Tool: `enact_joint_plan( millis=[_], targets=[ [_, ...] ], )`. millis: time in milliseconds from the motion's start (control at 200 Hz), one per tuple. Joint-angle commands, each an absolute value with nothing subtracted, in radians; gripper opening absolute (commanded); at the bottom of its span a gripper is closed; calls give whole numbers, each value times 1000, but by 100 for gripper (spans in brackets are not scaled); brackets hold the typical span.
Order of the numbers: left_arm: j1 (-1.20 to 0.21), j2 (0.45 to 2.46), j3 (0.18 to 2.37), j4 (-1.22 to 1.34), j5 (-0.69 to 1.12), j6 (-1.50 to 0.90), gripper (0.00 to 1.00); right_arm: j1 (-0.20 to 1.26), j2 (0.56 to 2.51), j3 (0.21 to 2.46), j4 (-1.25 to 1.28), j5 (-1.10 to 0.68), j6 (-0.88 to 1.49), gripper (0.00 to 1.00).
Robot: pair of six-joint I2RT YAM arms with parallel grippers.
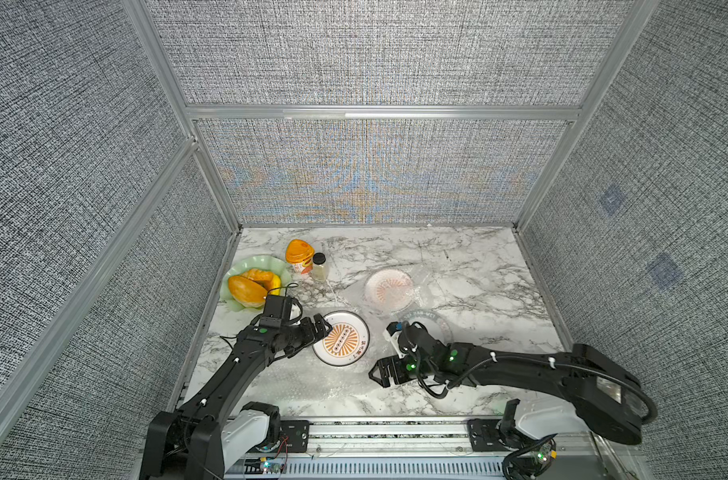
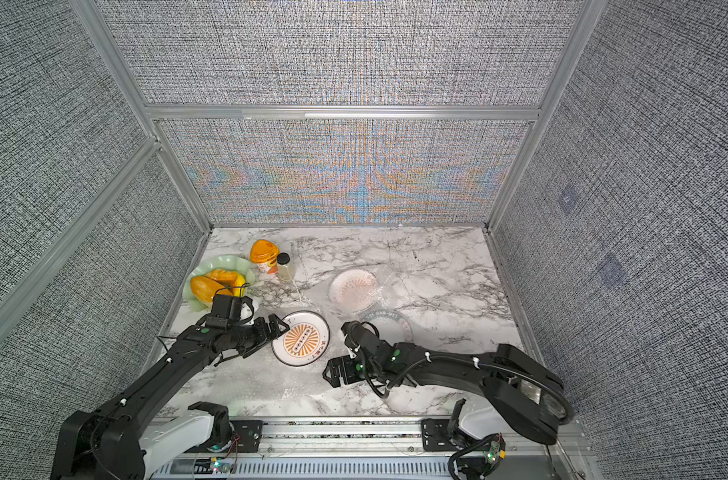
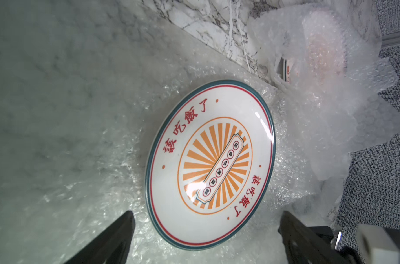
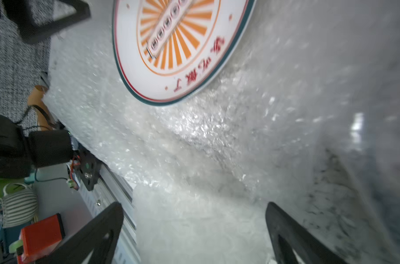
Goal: Unpack dinner plates from bubble wrap
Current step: Unwrap the bubble wrap at the center of the board, then pick up the plate from the bubble wrap.
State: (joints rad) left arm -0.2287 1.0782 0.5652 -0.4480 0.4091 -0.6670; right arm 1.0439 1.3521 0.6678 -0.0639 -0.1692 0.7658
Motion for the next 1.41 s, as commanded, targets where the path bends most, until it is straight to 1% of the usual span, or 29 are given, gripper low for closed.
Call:
enact_joint_plan(
  millis=[0,75,200,260,295,435,535,615,700,905,1125,1240,1400],
  targets=[
    [-231,1084,566,-456,405,-675,99,1026,1335,751,-201,-82,742,99],
    [-230,1076,565,-453,419,-676,99,1012,1363,851,-275,-92,683,99],
    [-231,1043,572,-471,410,-690,99,972,1449,968,-248,-144,632,99],
    [-231,1018,577,-487,390,-694,99,948,1507,1018,-242,-163,608,95],
    [-231,1000,577,-489,383,-687,99,935,1548,1049,-245,-178,590,89],
    [-231,973,556,-455,398,-689,99,893,1698,1134,-222,-237,565,54],
    [-231,987,564,-467,415,-716,99,876,1779,1160,-224,-230,547,35],
    [-231,984,577,-473,464,-696,99,859,1816,1154,-211,-235,548,27],
    [-231,956,591,-486,508,-666,99,851,1834,1139,-192,-215,550,26],
    [-232,861,611,-488,634,-588,99,843,1877,1129,-157,-247,561,25],
    [-230,783,587,-459,617,-571,99,834,1903,1137,-127,-282,565,25],
    [-231,781,573,-445,612,-578,99,827,1918,1139,-100,-325,573,25],
    [-232,796,594,-462,612,-579,99,821,1938,1128,-77,-337,586,24]
  ],
)
